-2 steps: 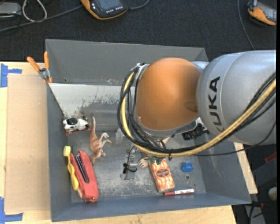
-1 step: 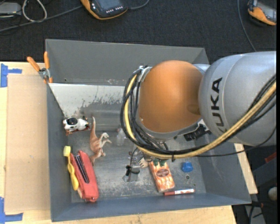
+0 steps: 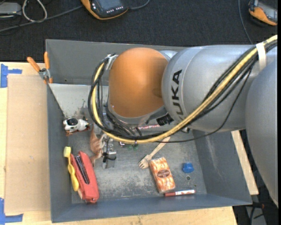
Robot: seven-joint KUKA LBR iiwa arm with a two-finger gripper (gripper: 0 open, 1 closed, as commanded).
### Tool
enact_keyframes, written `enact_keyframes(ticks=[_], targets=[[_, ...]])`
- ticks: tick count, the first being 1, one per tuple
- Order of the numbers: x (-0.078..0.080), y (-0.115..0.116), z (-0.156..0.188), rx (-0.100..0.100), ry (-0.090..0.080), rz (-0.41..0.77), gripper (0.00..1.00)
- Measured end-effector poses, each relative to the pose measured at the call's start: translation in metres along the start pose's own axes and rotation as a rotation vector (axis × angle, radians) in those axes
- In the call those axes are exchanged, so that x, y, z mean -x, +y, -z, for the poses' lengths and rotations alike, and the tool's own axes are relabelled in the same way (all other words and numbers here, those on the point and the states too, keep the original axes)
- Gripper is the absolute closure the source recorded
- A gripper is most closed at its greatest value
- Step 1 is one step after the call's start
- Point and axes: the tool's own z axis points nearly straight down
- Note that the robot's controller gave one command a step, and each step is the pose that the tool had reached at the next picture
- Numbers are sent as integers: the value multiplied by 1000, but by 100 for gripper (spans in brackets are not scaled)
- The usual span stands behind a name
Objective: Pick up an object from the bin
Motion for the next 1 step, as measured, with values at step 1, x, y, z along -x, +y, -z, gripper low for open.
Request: enact_keyframes(ticks=[1], targets=[[-50,-100,3,-4,6,-29,0]])
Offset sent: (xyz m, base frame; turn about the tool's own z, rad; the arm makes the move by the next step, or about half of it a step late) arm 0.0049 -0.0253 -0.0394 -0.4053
